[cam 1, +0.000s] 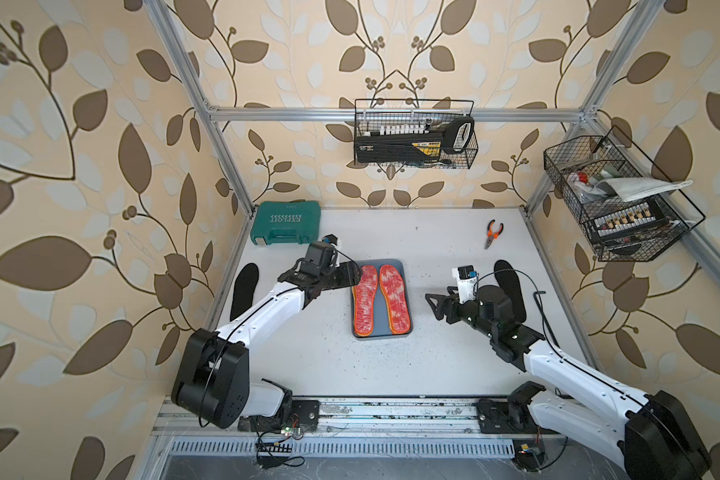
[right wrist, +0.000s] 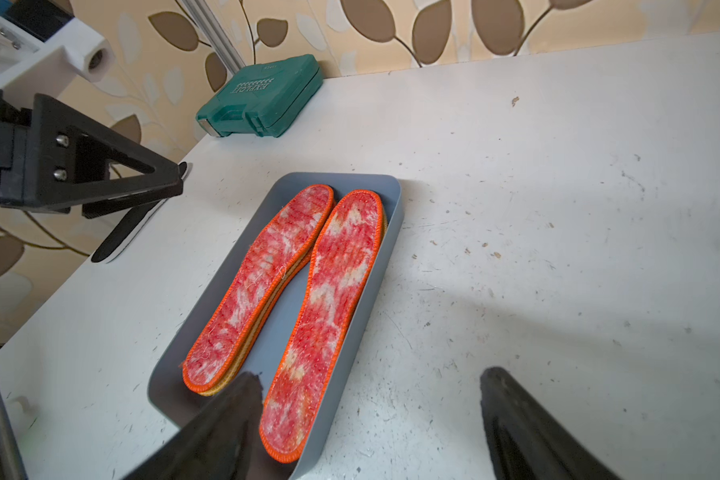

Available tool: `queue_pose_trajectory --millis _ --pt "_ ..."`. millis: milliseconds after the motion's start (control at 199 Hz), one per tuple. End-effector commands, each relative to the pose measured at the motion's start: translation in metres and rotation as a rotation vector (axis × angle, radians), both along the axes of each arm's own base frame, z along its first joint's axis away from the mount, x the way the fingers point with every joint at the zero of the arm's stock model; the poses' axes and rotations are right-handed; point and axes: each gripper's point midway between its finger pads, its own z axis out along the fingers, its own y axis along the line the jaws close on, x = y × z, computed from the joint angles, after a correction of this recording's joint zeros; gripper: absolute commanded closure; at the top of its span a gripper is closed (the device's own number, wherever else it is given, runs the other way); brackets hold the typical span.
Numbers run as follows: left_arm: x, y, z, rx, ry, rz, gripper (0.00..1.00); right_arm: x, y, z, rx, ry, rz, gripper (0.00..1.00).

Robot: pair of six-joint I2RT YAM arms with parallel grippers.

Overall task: Put the insoles into the storage box
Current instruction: Place the insole in the storage box, then pick up the insole from the center of the board.

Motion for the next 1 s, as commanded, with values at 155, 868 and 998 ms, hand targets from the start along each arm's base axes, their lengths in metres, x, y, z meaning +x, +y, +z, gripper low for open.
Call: queue_pose_trajectory --millis 155,868,998 --pt "-0.013 0.147 -0.025 0.233 0.064 0.419 0.26 0.005 0.027 -0.006 -0.105 0.051 0.057 0.17" --pt "0.035 0.283 -0.110 -0.057 0.332 0.598 0.35 -0.005 0.023 0.013 -0.072 -0.030 0.061 0.17" --pt "0.037 0.255 -0.105 -0.104 0.305 0.543 0.34 -0.007 0.018 0.020 -0.055 -0.061 0.042 0.17"
